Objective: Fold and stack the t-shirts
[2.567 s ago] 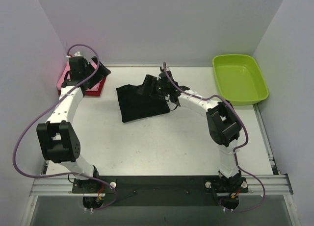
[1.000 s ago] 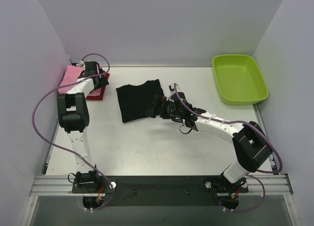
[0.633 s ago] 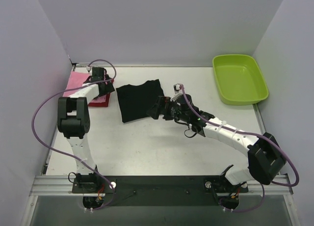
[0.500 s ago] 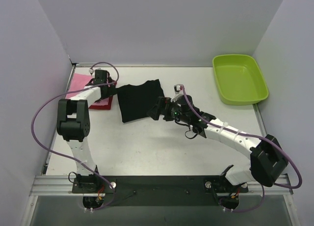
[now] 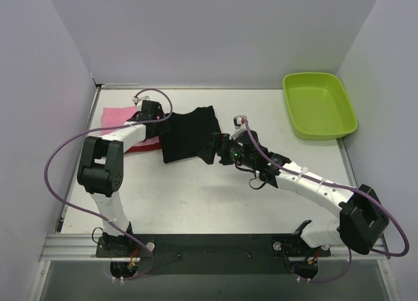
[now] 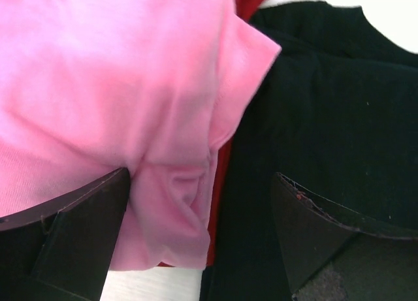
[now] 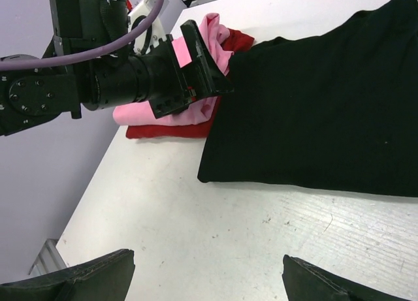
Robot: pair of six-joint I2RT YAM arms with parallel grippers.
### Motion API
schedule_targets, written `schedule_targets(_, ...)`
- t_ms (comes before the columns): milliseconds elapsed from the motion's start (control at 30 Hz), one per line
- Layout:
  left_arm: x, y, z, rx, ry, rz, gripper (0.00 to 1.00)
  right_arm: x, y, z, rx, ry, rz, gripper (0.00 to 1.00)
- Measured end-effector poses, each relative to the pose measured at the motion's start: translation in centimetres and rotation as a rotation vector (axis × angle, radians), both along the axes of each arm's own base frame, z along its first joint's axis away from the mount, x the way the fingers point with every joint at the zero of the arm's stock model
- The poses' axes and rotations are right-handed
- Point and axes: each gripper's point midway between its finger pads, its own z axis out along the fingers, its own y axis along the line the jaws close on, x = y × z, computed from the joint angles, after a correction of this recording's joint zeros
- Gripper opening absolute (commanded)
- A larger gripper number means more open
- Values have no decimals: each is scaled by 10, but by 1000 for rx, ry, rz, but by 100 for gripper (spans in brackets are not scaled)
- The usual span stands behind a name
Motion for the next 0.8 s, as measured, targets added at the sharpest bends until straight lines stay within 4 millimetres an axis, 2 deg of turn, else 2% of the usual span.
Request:
schedule_targets(133, -7, -22, 0, -6, -3, -33, 97, -1, -2, -4, -8, 4, -7, 99)
schedule_targets(233, -13, -30, 1, -17, -8, -43, 97, -3, -3, -9, -19, 13, -7, 99)
schedule_targets(400, -29, -31, 2, -45, -15, -50, 97, -3, -3, -10, -22, 13, -9, 99)
schedule_targets(567, -60, -30, 4, -85, -10, -56, 97, -4, -2, -13, -30, 17, -8, 99)
schedule_targets(800, -78, -30, 7, -103, 11, -59, 97, -4, -1, -24, -60, 38, -7, 99)
